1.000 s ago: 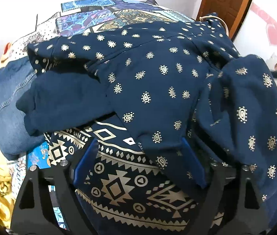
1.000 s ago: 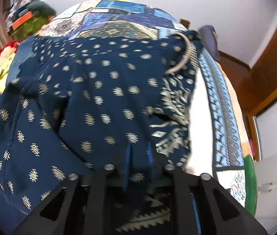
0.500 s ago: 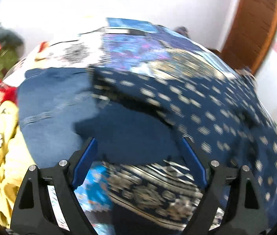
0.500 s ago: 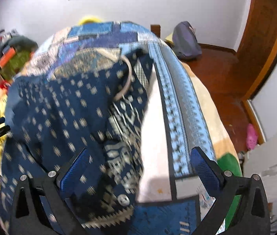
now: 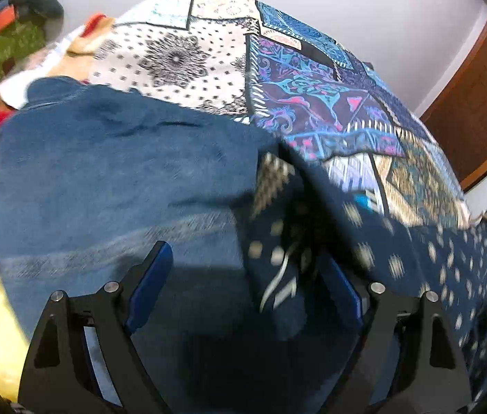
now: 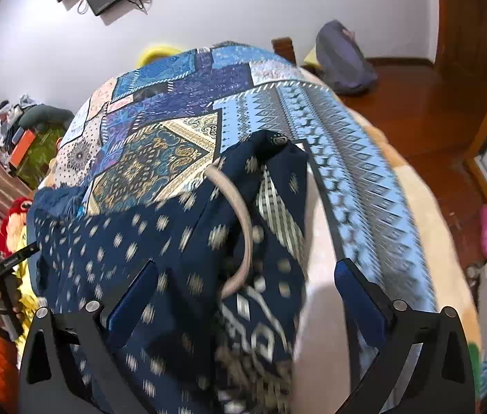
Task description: Fold large clothes
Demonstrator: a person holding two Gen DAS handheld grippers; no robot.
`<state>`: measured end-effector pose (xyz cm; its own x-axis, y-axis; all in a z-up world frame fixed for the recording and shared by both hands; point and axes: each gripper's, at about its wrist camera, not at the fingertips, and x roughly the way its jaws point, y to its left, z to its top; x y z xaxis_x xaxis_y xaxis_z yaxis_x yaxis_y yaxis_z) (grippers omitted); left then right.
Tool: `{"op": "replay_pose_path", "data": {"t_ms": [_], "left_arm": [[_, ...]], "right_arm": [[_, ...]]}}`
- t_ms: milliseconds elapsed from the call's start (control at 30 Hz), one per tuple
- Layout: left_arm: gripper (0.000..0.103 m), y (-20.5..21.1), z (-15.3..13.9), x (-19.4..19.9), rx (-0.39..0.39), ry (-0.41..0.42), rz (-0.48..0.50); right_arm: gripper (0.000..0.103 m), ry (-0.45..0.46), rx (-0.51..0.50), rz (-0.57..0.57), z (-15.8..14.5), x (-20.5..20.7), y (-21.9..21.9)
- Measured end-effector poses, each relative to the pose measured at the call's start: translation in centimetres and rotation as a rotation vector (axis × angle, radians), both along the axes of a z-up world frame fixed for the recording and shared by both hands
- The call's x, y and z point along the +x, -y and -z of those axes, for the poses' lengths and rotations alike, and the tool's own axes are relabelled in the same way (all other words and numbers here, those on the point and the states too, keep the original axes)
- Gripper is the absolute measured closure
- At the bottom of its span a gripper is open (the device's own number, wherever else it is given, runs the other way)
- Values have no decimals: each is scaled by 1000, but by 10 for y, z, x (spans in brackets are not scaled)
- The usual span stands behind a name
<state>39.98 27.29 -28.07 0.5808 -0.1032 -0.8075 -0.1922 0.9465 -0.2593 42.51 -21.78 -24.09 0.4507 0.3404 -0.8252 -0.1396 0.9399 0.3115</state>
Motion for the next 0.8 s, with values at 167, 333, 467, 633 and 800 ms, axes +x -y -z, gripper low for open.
{"op": "replay_pose_path", "data": {"t_ms": [167,333,467,633,800], "left_arm": [[35,10,1,30,-47,71,54],[96,18,-4,40,-82,112,44],[97,17,-30,31,-46,171,0],[97,-2,-69,18,-1,234,-46],[97,-24,-93,30,89,247,-95]], "right_arm": [[34,-13,45,3,17,29,-8],[76,3,54,-43,16,45,-23],[83,75,-9,-68,-5,47,-40],[84,175,-4,-119,-47,60,-67],[84,249,-48,-162,-72,85,-112]]}}
